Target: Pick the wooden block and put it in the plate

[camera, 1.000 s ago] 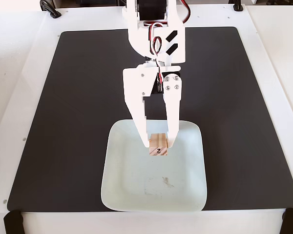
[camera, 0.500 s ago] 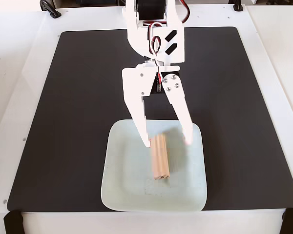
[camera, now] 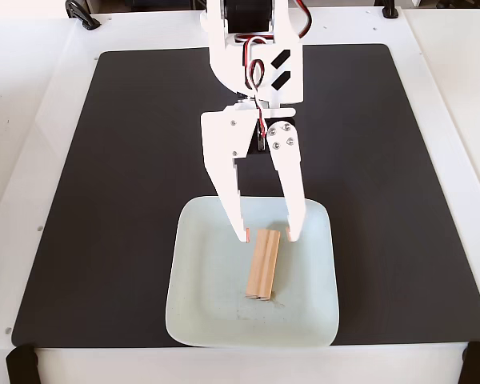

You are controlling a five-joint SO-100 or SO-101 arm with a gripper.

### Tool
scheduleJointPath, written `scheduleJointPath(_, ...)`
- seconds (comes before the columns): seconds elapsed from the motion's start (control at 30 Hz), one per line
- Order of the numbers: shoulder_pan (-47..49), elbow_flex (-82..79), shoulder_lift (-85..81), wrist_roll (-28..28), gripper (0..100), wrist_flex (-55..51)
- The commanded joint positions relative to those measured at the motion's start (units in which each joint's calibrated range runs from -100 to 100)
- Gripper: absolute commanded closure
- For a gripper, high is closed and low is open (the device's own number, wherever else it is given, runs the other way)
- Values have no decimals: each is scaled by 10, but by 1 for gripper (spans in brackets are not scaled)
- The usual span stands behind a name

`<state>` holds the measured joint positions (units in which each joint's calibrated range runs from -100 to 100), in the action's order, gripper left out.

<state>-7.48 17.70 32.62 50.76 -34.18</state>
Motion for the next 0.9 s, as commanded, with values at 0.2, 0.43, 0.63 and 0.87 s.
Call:
scheduleJointPath(0.2, -10, -159, -135, 2, 99, 87)
scheduleJointPath(0.43, 4, -537, -392, 0, 99, 257)
scheduleJointPath(0.63, 38, -772, -621, -1, 99, 260)
scheduleJointPath(0.87, 75, -988, -873, -2, 99, 259)
